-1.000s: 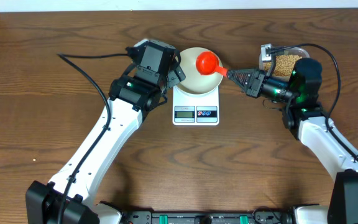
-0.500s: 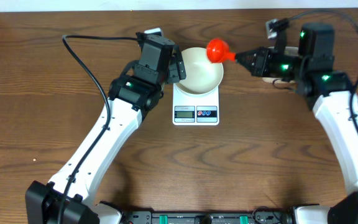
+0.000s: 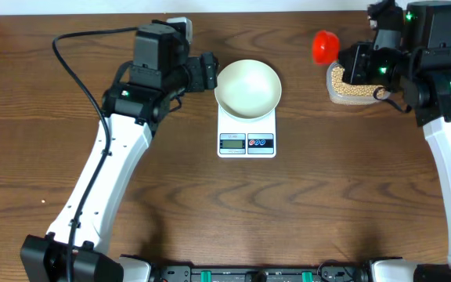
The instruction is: Scoop item into bowl and weigh 50g on scale
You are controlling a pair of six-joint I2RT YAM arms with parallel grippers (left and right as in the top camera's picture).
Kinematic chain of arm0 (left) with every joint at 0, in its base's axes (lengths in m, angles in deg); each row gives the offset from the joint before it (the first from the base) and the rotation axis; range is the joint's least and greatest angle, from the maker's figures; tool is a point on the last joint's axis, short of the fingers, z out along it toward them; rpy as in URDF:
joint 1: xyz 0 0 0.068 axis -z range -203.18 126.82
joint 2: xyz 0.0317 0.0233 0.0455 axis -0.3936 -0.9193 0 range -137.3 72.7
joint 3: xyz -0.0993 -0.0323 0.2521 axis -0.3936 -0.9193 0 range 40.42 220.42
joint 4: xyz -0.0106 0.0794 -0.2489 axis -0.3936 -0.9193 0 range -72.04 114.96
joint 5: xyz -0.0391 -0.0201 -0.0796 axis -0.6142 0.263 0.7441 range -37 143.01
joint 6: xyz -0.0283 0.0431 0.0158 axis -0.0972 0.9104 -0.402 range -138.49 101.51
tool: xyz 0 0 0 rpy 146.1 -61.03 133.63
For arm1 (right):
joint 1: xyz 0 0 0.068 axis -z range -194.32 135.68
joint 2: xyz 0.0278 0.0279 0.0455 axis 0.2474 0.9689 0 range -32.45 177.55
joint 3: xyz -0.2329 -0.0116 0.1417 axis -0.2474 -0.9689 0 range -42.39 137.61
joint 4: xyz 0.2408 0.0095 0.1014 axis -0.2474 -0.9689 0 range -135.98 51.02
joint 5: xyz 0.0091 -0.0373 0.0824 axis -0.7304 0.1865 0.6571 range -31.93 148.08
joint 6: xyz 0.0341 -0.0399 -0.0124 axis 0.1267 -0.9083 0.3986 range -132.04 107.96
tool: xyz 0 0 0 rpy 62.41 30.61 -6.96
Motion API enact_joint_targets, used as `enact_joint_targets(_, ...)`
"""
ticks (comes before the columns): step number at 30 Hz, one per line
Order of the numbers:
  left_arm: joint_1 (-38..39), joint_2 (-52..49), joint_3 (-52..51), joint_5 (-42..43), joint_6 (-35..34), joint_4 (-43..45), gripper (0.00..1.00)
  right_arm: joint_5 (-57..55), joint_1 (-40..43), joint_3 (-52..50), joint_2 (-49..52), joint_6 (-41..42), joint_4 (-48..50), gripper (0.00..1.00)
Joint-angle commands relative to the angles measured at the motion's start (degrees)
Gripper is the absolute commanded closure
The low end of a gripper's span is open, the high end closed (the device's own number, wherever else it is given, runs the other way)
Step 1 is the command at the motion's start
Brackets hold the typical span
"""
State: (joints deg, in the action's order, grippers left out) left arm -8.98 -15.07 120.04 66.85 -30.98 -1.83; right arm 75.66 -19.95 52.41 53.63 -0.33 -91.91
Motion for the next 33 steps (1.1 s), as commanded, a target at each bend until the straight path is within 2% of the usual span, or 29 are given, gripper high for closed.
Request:
enact_joint_targets(1,-0.2,-0.2,1.1,5.0,3.7,-0.5,0.14,-7.2,0.1,0.3,-0.2,-3.3,-1.3,0.99)
enact_joint_targets(19,-0.2,-9.0,1.1,5.0,3.9,3.8,0.16,-9.1,1.5,-0.9,-0.2,-5.1,-3.9,0.99)
enact_joint_targets(33,0.0,-15.7,1.1,5.2,2.1,3.3,0.24,-9.1,1.5,-2.7,-0.2,-5.2,-4.7,0.99)
